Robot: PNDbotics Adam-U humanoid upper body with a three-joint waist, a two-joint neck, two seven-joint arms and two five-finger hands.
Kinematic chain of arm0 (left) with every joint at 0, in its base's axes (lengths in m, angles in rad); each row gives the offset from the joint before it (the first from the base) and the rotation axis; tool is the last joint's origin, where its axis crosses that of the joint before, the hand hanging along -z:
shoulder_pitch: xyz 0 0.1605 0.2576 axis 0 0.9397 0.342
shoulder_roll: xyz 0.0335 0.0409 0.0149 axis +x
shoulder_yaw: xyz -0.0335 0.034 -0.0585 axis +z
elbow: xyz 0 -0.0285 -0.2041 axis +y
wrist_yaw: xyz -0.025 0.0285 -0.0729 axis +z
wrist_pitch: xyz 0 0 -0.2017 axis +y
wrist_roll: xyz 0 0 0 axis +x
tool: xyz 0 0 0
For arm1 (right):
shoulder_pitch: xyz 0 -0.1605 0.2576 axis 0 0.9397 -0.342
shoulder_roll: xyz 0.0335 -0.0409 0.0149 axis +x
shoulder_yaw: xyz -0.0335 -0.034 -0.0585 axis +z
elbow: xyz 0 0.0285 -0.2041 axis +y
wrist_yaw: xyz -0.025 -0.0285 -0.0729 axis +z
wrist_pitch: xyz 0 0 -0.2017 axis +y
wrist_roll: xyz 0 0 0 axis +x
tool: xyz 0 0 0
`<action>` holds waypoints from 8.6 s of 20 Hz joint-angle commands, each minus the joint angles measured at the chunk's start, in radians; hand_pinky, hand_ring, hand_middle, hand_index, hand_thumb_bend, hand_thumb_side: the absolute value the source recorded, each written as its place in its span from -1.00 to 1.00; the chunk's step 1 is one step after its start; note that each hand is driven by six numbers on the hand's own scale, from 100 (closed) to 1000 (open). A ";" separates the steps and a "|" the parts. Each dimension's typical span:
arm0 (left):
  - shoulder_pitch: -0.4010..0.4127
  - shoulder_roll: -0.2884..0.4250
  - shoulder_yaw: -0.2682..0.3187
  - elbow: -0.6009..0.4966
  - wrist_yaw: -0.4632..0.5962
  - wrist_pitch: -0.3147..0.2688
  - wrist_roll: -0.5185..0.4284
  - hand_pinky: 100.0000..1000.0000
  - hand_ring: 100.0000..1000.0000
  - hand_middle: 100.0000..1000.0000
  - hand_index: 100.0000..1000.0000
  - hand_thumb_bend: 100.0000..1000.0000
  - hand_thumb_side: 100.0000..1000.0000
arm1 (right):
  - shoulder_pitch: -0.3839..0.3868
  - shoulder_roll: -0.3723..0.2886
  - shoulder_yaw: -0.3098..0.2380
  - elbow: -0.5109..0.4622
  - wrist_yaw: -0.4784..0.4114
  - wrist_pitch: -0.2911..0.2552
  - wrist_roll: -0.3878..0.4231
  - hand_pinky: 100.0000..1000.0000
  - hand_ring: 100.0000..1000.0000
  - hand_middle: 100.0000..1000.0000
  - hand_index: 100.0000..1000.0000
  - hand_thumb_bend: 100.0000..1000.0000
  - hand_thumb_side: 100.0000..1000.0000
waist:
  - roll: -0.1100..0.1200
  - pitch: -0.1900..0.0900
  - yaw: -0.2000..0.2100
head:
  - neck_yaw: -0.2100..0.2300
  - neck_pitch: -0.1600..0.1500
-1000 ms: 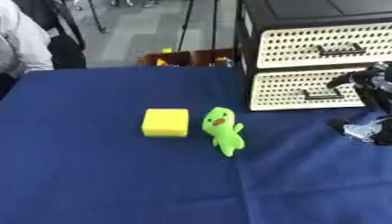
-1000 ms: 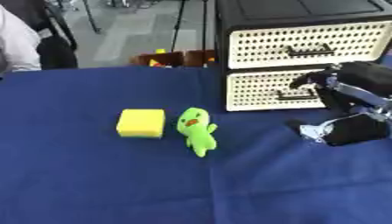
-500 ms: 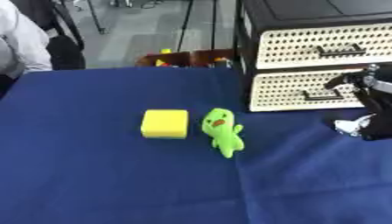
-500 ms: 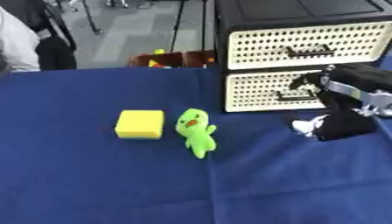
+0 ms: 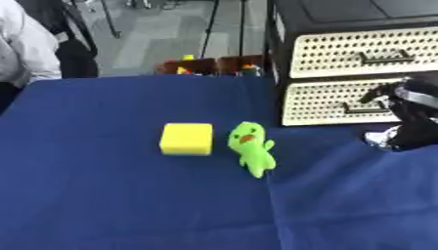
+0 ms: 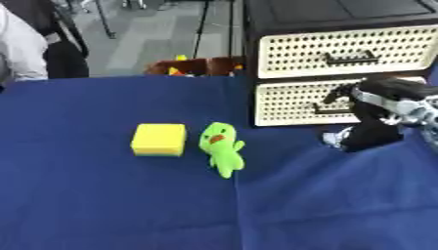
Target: Pick up objects from table and place into drawer.
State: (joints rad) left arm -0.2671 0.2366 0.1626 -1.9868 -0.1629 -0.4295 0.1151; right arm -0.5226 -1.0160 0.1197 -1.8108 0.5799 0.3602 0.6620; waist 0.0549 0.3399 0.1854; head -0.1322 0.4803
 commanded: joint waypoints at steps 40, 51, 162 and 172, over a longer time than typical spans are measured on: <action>-0.011 -0.013 0.000 -0.013 0.014 0.007 -0.012 -0.07 0.38 0.40 0.72 -0.89 0.85 | -0.085 0.057 0.019 0.295 0.121 -0.042 -0.063 -1.00 -0.83 -0.79 0.55 -0.69 0.00 | 0.008 0.012 -0.003 | -0.015 -0.041; -0.013 -0.013 0.001 -0.013 0.015 0.007 -0.012 -0.06 0.38 0.40 0.72 -0.89 0.85 | 0.021 0.024 0.001 0.168 0.104 -0.019 -0.057 -1.00 -0.84 -0.80 0.49 -0.74 0.02 | 0.012 0.011 -0.014 | -0.010 -0.048; -0.006 -0.026 0.007 -0.013 0.014 0.024 -0.013 -0.05 0.42 0.40 0.71 -0.95 0.87 | 0.371 0.049 -0.141 -0.189 0.104 0.007 -0.110 -1.00 -0.74 -0.64 0.53 -0.70 0.41 | 0.019 0.014 -0.053 | 0.005 -0.070; -0.003 -0.028 0.008 -0.013 0.014 0.026 -0.015 -0.05 0.42 0.40 0.70 -0.95 0.87 | 0.385 0.072 -0.155 -0.189 0.200 -0.045 -0.158 -1.00 -0.70 -0.60 0.64 -0.73 0.52 | 0.024 0.010 -0.055 | 0.005 -0.073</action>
State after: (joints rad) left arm -0.2658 0.2014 0.1631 -1.9868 -0.1505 -0.4057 0.1003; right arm -0.1360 -0.9284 -0.0186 -1.9902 0.7617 0.3213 0.5074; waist 0.0819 0.3707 0.1308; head -0.1285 0.4191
